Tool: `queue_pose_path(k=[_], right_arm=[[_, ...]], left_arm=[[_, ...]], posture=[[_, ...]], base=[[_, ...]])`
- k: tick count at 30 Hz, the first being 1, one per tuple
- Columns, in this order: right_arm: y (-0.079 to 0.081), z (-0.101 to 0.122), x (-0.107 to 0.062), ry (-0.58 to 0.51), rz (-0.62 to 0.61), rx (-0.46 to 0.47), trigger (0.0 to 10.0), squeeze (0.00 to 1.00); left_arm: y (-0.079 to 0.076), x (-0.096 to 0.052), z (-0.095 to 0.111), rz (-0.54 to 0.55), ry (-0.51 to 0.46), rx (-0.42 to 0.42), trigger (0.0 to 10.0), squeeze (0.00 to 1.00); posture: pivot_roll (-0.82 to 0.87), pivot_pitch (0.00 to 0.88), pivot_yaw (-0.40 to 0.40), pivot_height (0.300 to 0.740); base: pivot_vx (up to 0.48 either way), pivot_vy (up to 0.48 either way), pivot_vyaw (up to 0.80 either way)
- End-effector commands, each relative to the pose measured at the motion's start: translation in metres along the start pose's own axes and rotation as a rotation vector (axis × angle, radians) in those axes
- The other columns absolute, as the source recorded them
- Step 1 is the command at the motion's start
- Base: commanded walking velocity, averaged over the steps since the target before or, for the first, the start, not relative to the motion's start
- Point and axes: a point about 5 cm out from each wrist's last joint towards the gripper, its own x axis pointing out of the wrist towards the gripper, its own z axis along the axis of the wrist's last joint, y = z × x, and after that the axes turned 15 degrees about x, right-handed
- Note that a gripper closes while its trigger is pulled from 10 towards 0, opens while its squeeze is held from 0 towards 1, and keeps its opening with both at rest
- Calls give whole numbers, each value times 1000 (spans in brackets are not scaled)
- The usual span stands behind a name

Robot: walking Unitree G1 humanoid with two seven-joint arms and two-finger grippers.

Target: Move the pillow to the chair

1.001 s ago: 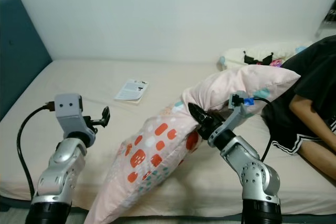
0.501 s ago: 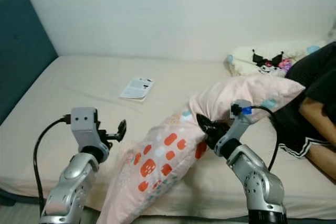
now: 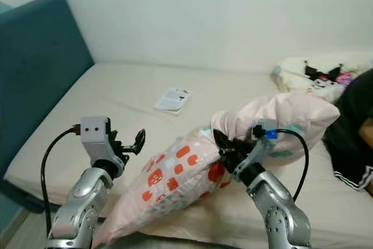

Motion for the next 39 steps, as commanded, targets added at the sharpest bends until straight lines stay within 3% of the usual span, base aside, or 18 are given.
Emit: queue_pose_path(k=[1, 16, 26, 39], right_arm=[[12, 5, 6, -39, 86, -1, 10000, 0], [21, 8, 9, -79, 152, 4, 10000, 0], [34, 21, 11, -166, 260, 110, 10000, 0], [44, 37, 12, -220, 322, 152, 10000, 0]], left_arm=[[3, 0, -3, 14, 13, -9, 10000, 0], [9, 2, -1, 44, 10, 11, 10000, 0], [9, 4, -2, 45, 12, 27, 10000, 0], [10, 6, -2, 48, 13, 29, 10000, 0]], posture=[[-69, 13, 10, 740], [-63, 2, 10, 740], [-57, 0, 10, 740], [-56, 0, 10, 740]], base=[[0, 0, 775], [0, 0, 773], [0, 0, 761], [0, 0, 755]])
